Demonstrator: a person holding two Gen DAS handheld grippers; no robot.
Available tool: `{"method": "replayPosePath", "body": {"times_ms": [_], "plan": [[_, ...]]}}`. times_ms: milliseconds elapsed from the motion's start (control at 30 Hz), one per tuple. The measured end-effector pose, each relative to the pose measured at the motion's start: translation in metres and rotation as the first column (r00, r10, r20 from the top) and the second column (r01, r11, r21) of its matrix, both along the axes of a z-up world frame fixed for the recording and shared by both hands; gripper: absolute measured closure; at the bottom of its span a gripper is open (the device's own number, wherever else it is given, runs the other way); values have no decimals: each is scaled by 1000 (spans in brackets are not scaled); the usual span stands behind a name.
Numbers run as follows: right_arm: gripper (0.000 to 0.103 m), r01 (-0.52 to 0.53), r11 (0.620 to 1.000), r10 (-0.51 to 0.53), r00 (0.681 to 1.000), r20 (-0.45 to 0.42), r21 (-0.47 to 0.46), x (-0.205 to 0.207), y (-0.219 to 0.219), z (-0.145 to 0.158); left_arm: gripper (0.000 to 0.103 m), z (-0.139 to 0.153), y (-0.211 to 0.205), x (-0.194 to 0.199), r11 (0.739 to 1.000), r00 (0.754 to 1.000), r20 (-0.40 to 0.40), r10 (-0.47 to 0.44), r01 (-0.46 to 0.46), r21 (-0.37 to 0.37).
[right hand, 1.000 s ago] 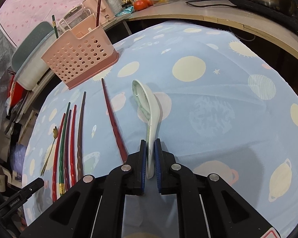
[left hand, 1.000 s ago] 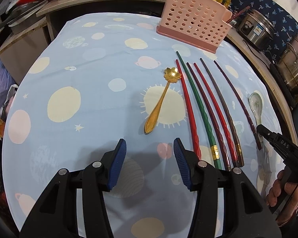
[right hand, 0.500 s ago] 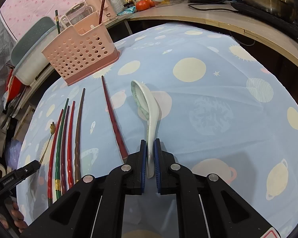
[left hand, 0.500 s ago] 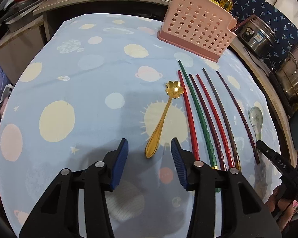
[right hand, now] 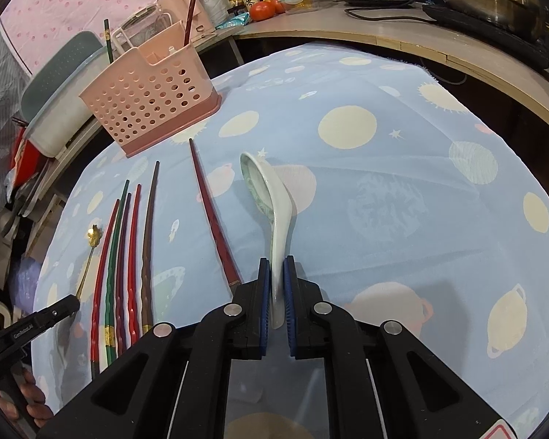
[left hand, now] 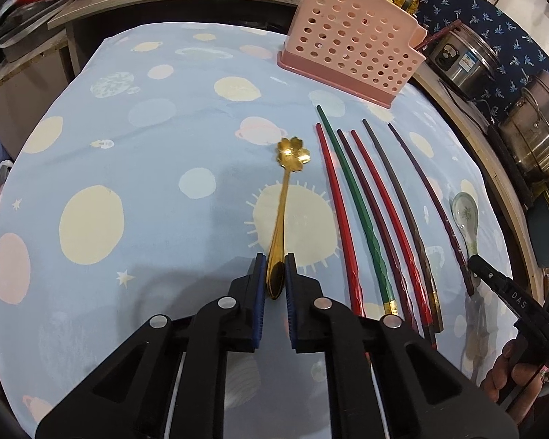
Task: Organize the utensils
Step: 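Grasp the white ceramic spoon with the right tool while the left tool grasps the gold spoon, then carry both spoons to the pink holder and release them inside with both tools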
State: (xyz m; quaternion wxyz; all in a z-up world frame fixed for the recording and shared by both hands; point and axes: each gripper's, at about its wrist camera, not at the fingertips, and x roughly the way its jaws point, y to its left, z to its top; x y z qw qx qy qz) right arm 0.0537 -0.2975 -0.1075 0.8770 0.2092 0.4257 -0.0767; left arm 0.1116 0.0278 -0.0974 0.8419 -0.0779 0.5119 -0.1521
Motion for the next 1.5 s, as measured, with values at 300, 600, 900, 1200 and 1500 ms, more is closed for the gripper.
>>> {"method": "replayPosePath", "body": {"times_ms": [300, 600, 900, 1200, 1500], "plan": [[95, -1, 1000, 1, 999, 54, -4, -17, 4, 23, 94, 14, 4, -15, 1000, 1000, 19, -6, 6, 6], [95, 6, 1000, -5, 992, 124, -8, -29, 5, 51, 102, 49, 11, -26, 1000, 996, 86, -2, 3, -14], [96, -1, 1000, 7, 981, 194, -29, -33, 10, 80, 102, 84, 9, -24, 1000, 988, 154, -9, 12, -20], [96, -12, 1000, 16, 969, 247, -18, -23, 9, 113, 102, 134, -5, -6, 999, 969, 244, -26, 34, -28], [96, -50, 999, 52, 947, 317, -14, 27, 5, 159, 102, 196, -25, 38, 998, 923, 384, -30, 48, -38]]}}
